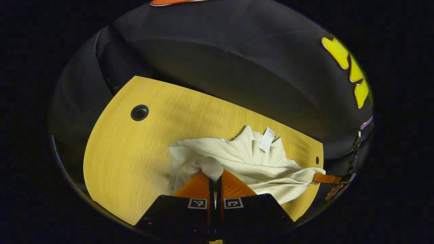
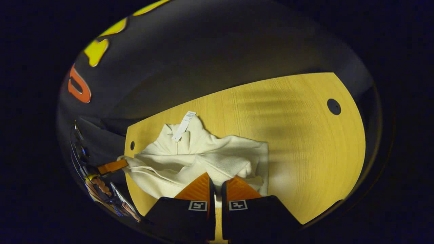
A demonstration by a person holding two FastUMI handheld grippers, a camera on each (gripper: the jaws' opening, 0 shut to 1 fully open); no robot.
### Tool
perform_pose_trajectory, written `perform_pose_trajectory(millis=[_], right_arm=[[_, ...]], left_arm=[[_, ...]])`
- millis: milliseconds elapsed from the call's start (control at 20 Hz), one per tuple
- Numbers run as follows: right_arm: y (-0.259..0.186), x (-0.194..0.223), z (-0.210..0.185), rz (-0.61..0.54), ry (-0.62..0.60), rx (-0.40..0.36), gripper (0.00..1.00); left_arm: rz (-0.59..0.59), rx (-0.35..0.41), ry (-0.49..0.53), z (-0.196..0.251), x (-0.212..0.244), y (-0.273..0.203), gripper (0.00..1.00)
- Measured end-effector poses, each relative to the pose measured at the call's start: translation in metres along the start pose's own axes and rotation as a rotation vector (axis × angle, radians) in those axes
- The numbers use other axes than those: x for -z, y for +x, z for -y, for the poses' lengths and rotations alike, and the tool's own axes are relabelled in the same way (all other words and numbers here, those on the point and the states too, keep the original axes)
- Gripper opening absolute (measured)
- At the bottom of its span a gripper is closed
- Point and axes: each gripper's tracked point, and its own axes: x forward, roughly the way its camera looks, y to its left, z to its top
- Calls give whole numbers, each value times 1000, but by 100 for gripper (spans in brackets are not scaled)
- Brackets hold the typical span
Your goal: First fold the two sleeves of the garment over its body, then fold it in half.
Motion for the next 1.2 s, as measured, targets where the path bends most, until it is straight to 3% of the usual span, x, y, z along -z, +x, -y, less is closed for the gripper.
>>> perform_pose_trajectory(millis=[100,250,550,750,800,850,900,950,1000,1050,1100,1150,1200], right_arm=[[24,-3,12,-2,69,36,11],[35,-7,11,7,105,31,12],[26,-14,1,103,101,31,15],[11,-24,-7,192,87,31,23],[7,-25,-6,218,67,48,29],[0,-27,-8,242,42,46,44],[-8,-25,-11,256,18,47,55],[-17,-26,-9,280,-10,70,63],[-29,-28,-7,311,-43,90,72],[-44,-29,-7,344,-76,116,86],[-61,-30,-9,376,-105,132,96],[-76,-28,-13,412,-133,147,98],[-96,-25,-17,450,-165,161,98]], left_arm=[[-41,9,-22,-6,0,19,3],[-48,24,-30,-12,-4,43,3],[-35,17,93,-8,-3,42,7],[-10,57,138,7,-10,34,24],[1,61,144,9,-12,31,41],[9,54,157,9,-13,27,62],[30,37,180,6,-18,21,60],[53,20,196,5,-23,15,65],[76,5,203,3,-27,7,90],[103,-3,206,4,-31,-4,83],[128,-4,210,5,-33,-17,87],[159,-3,227,7,-34,-30,99],[206,-10,251,7,-36,-46,91]])
